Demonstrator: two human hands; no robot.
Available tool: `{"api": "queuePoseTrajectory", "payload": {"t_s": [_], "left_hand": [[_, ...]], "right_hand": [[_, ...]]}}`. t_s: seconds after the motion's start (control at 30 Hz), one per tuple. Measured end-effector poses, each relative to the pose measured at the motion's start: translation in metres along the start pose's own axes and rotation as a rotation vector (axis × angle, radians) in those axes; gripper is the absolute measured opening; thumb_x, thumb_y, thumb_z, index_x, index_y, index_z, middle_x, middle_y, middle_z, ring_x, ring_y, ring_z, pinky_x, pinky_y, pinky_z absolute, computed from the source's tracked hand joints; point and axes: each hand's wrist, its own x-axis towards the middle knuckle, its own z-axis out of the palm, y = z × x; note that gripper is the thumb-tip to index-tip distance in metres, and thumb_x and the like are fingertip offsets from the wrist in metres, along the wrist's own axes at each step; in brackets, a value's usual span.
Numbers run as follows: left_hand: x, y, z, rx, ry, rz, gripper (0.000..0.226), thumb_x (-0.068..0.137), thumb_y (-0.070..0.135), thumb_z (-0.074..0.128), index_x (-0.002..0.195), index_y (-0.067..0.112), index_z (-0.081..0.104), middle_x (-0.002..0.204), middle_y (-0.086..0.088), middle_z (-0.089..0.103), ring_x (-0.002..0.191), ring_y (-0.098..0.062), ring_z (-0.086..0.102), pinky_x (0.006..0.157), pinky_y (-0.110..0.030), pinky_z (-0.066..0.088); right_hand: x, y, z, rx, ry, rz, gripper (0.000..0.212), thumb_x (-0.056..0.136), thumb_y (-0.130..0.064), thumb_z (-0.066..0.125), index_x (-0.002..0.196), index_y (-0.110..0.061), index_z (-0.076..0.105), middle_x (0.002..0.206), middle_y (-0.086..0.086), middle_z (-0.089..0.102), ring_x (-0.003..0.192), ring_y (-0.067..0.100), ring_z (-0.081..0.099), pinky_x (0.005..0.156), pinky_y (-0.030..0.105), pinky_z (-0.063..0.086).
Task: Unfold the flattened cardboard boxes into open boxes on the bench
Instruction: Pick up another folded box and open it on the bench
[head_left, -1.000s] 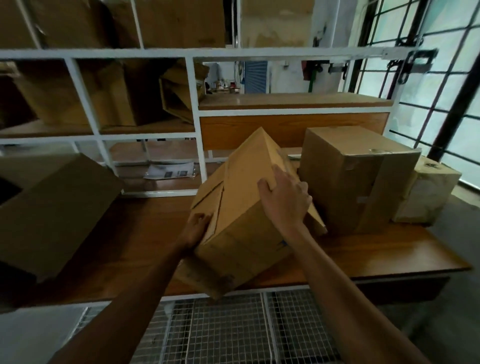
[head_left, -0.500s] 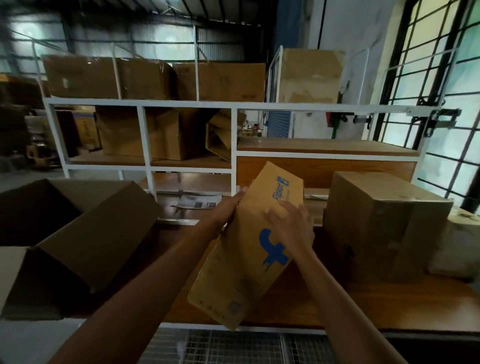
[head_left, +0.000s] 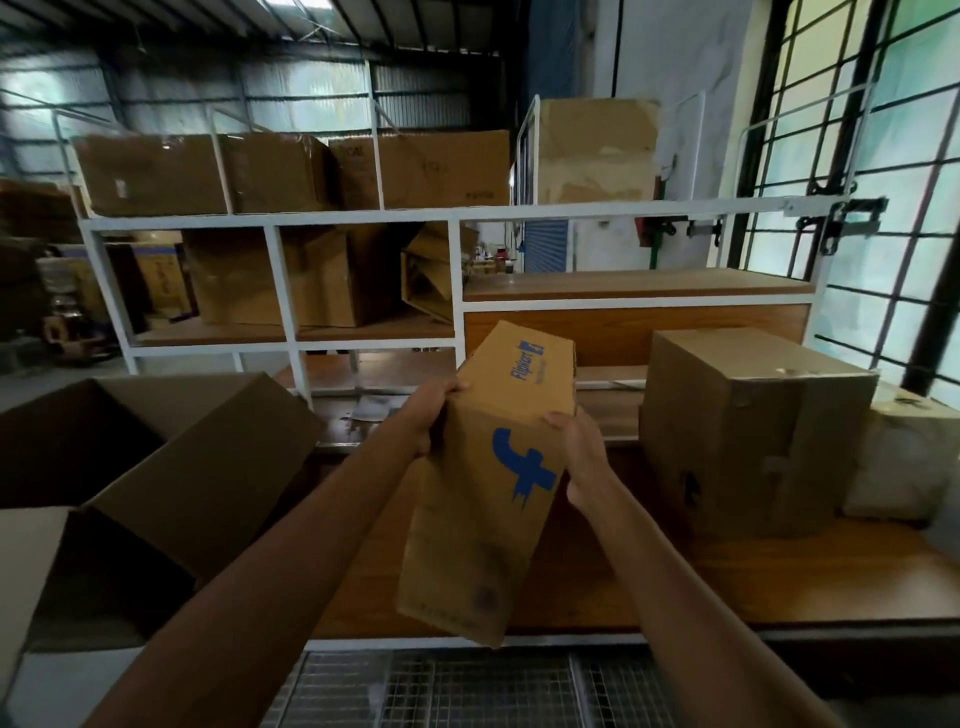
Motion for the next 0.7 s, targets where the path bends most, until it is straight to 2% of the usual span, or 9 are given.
{"api": "queuePoseTrajectory", "payload": {"t_s": [0.13, 0.27, 0.37, 0.43, 0.47, 0.5, 0.57, 0.63, 0.7], "left_hand": [[-0.003, -0.011, -0.013, -0.160, 0.005, -0.032, 0.043, 0.081, 0.036, 0.059, 0.116, 0.012, 0.059, 0.106, -0.015, 0.062, 0.100, -0.032, 0.058, 0.079, -0.042, 0.048], [-0.010, -0.046, -0.028, -0.290, -0.104, -0.089, 0.044, 0.072, 0.035, 0.056, 0.110, 0.012, 0.056, 0.107, -0.017, 0.057, 0.099, -0.035, 0.054, 0.086, -0.047, 0.044], [-0.011, -0.068, -0.038, -0.347, -0.098, -0.102, 0.034, 0.078, 0.033, 0.047, 0.104, 0.013, 0.056, 0.098, -0.015, 0.058, 0.091, -0.034, 0.054, 0.085, -0.047, 0.042], [-0.010, -0.079, -0.051, -0.346, -0.084, -0.124, 0.035, 0.083, 0.036, 0.044, 0.103, 0.012, 0.059, 0.095, -0.015, 0.060, 0.087, -0.035, 0.056, 0.081, -0.044, 0.044], [-0.009, -0.084, -0.059, -0.327, -0.074, -0.130, 0.037, 0.088, 0.039, 0.041, 0.104, 0.011, 0.060, 0.094, -0.016, 0.062, 0.086, -0.035, 0.057, 0.078, -0.043, 0.046], [-0.007, -0.089, -0.067, -0.282, -0.047, -0.131, 0.039, 0.093, 0.041, 0.039, 0.106, 0.011, 0.060, 0.094, -0.016, 0.062, 0.085, -0.034, 0.059, 0.074, -0.042, 0.049], [-0.002, -0.097, -0.081, -0.089, 0.131, -0.112, 0.037, 0.096, 0.041, 0.041, 0.103, 0.010, 0.061, 0.092, -0.017, 0.061, 0.084, -0.034, 0.059, 0.070, -0.043, 0.052], [0.006, -0.104, -0.094, 0.053, 0.261, -0.075, 0.030, 0.096, 0.036, 0.046, 0.086, 0.011, 0.059, 0.088, -0.017, 0.057, 0.085, -0.033, 0.057, 0.073, -0.045, 0.048], [0.019, -0.115, -0.106, 0.166, 0.282, -0.027, 0.031, 0.097, 0.033, 0.045, 0.079, 0.011, 0.056, 0.088, -0.017, 0.055, 0.089, -0.030, 0.054, 0.076, -0.043, 0.043]], "right_hand": [[-0.001, -0.026, 0.006, -0.302, -0.051, -0.137, 0.033, 0.086, -0.031, 0.060, 0.119, -0.029, 0.063, 0.104, -0.005, 0.072, 0.097, 0.018, 0.067, 0.082, 0.041, 0.056], [-0.013, -0.033, 0.021, -0.610, -0.117, -0.275, 0.040, 0.089, -0.037, 0.057, 0.129, -0.030, 0.055, 0.103, -0.007, 0.070, 0.089, 0.017, 0.067, 0.071, 0.035, 0.053], [-0.021, -0.023, 0.030, -0.703, -0.182, -0.351, 0.052, 0.096, -0.053, 0.046, 0.142, -0.027, 0.046, 0.115, -0.011, 0.064, 0.100, 0.014, 0.062, 0.076, 0.034, 0.045], [-0.025, -0.009, 0.031, -0.599, -0.241, -0.317, 0.066, 0.096, -0.064, 0.034, 0.139, -0.017, 0.052, 0.116, 0.001, 0.063, 0.106, 0.022, 0.059, 0.090, 0.039, 0.045], [-0.023, 0.000, 0.029, -0.520, -0.247, -0.270, 0.075, 0.091, -0.072, 0.032, 0.134, -0.015, 0.056, 0.124, 0.009, 0.062, 0.113, 0.027, 0.058, 0.097, 0.046, 0.046], [-0.020, 0.010, 0.025, -0.491, -0.264, -0.228, 0.079, 0.087, -0.077, 0.033, 0.135, -0.019, 0.057, 0.135, 0.009, 0.058, 0.122, 0.028, 0.054, 0.106, 0.048, 0.042], [-0.015, 0.034, 0.016, -0.681, -0.334, -0.251, 0.065, 0.097, -0.065, 0.034, 0.147, -0.025, 0.045, 0.153, 0.001, 0.042, 0.140, 0.024, 0.039, 0.118, 0.045, 0.028], [-0.011, 0.061, 0.010, -0.894, -0.346, -0.297, 0.061, 0.103, -0.055, 0.027, 0.154, -0.022, 0.031, 0.160, 0.000, 0.030, 0.148, 0.022, 0.027, 0.121, 0.041, 0.020], [-0.011, 0.082, 0.011, -0.968, -0.317, -0.294, 0.080, 0.091, -0.073, 0.016, 0.155, -0.027, 0.026, 0.162, -0.001, 0.027, 0.149, 0.023, 0.024, 0.121, 0.046, 0.020]]}}
